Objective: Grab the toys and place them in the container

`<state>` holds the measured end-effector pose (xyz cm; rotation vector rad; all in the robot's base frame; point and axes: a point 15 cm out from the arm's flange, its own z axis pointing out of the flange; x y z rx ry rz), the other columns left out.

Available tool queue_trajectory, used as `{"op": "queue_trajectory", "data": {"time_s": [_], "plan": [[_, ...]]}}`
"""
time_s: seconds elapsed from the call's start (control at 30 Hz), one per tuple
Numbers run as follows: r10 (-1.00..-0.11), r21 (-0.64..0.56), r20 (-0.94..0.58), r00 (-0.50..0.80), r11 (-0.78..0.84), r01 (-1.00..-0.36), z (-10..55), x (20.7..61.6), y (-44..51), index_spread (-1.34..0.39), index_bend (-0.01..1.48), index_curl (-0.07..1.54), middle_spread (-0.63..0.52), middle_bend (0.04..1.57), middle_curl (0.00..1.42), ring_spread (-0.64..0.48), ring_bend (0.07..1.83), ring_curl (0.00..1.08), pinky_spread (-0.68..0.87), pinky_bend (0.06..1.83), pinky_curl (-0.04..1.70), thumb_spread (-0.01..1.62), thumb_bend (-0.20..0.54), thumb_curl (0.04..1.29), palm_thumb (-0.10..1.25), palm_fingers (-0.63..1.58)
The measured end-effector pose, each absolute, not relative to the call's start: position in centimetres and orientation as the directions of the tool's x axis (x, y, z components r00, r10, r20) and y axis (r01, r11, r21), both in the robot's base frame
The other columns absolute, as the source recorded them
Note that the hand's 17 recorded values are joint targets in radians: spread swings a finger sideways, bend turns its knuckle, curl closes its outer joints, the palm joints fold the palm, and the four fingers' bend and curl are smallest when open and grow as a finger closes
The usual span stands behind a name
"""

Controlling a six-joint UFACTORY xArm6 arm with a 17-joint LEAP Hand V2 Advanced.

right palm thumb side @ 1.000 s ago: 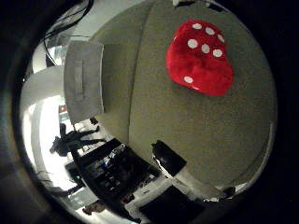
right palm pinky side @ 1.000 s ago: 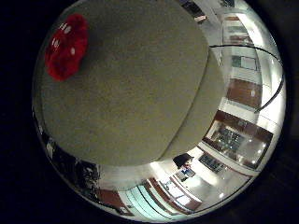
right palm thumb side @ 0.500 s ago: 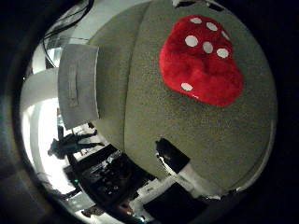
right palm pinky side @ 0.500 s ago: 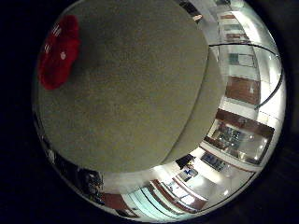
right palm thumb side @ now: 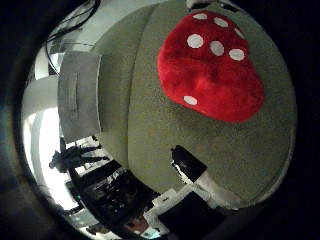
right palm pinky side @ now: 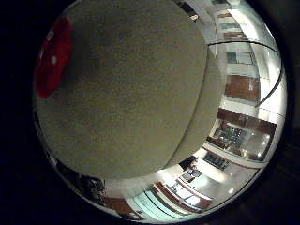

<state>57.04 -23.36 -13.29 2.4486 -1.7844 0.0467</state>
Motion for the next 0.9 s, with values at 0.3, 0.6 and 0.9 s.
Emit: {"op": "queue_trajectory", "data": {"time_s": [0.3,0.6,0.9], "plan": [[-0.932,0.108,0.122,0.34,-0.328,-0.938,-14.0,56.6,-23.5,-0.32,0.36,0.39,0.09,0.16,0.25,0.2,0.18,0.23,0.32,0.35,0.16,0.97,-0.024,0.34,0.7,0.09],[-0.923,0.116,0.135,0.36,-0.346,-0.931,-14.0,56.5,-23.7,-0.44,0.95,0.56,-0.08,0.26,0.29,0.14,0.15,0.14,0.29,0.19,0.13,0.92,-0.009,0.4,0.94,0.31],[-0.918,0.067,0.163,0.36,-0.354,-0.933,-13.5,57.6,-24.8,-0.47,0.69,0.54,-0.4,0.68,0.51,-0.38,0.53,0.28,-0.29,0.37,0.04,0.91,-0.014,0.43,1.1,0.9]]}}
